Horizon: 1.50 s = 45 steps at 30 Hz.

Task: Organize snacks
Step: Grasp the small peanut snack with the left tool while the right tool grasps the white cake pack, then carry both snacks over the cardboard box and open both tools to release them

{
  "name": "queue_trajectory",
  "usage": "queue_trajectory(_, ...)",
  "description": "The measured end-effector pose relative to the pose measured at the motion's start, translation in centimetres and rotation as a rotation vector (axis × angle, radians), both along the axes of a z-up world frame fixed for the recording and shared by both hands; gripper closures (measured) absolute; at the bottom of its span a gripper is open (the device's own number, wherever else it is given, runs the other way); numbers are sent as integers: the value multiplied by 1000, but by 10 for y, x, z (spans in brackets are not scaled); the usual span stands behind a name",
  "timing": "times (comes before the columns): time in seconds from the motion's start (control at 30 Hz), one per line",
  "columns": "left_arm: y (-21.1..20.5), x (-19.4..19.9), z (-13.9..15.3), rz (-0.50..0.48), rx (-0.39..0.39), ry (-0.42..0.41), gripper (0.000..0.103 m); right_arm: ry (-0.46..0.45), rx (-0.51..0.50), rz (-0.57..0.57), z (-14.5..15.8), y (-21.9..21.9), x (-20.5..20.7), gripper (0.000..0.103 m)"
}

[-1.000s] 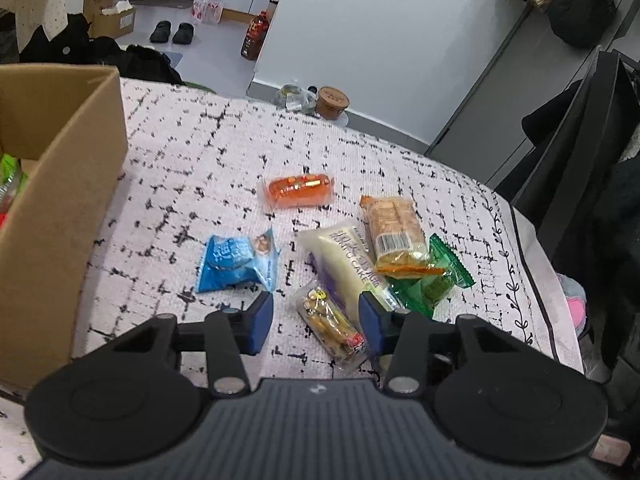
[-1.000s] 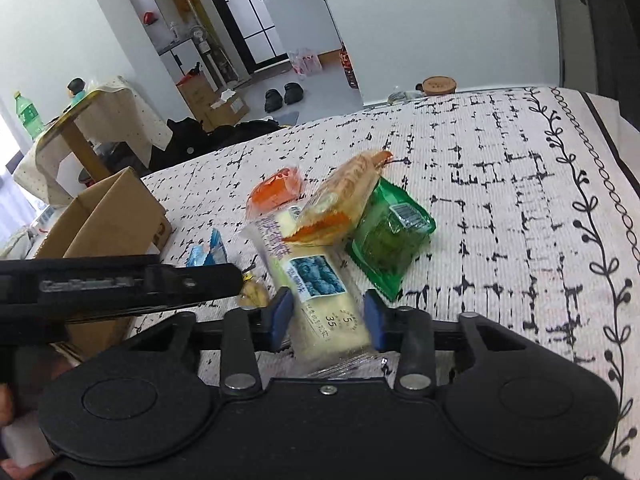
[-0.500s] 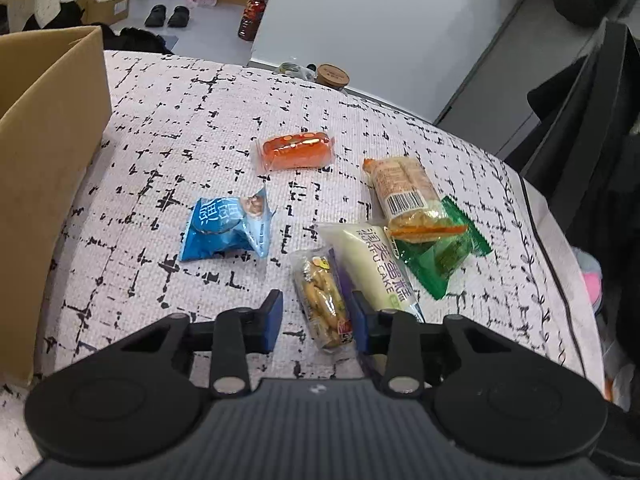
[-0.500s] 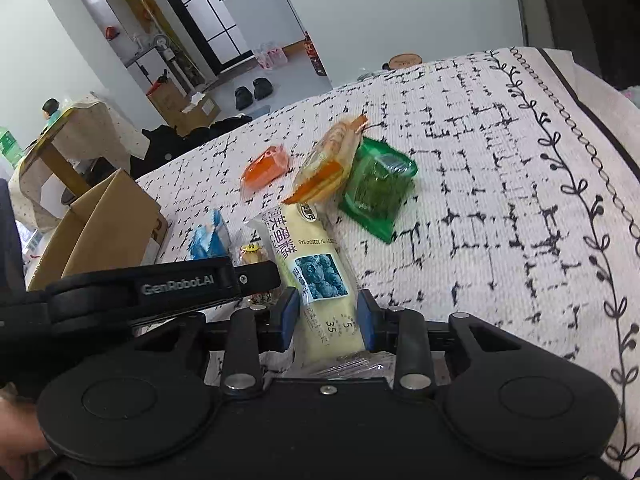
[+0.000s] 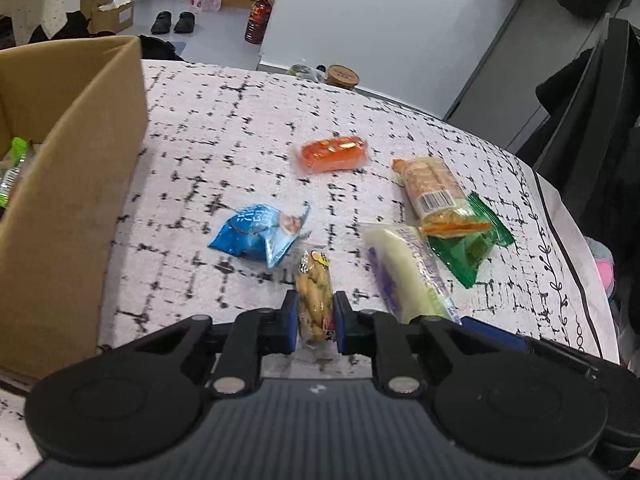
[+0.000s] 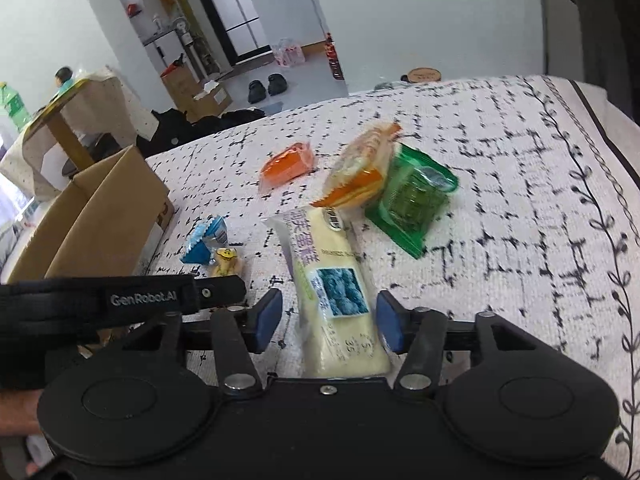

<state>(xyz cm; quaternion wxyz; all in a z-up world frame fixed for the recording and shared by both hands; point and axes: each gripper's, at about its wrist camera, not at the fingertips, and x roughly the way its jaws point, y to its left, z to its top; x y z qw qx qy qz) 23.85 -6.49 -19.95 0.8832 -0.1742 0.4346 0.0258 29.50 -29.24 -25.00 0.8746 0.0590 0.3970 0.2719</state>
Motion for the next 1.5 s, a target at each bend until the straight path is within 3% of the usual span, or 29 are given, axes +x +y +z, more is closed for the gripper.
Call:
queue_trajectory(0.4, 16, -8, 7, 28, -2, -9, 86, -72, -95, 53, -8, 24, 5, 32)
queue_trajectory(0.43, 17, -9, 8, 28, -4, -11, 86, -77, -103, 51, -9, 24, 4, 38)
queue_trajectory(0.47, 17, -10, 9, 28, -7, -12, 86, -80, -114, 48, -9, 24, 4, 52)
queue_trajectory(0.53, 18, -12, 11, 31, -13, -15, 86, -64, -120, 38, -7, 21, 5, 67)
queue_trajectory(0.57, 18, -13, 12, 33, -16, -18, 86, -44, -103, 35, -6, 18, 7, 69)
queue_trajectory(1.0, 21, -21, 33, 31, -25, -71, 86, -19, -7, 9, 14, 7, -5, 73)
queue_trajectory(1.5, 42, -31, 84, 56, -16, -186, 86, -83, 101, -10, 55, 18, -2, 73)
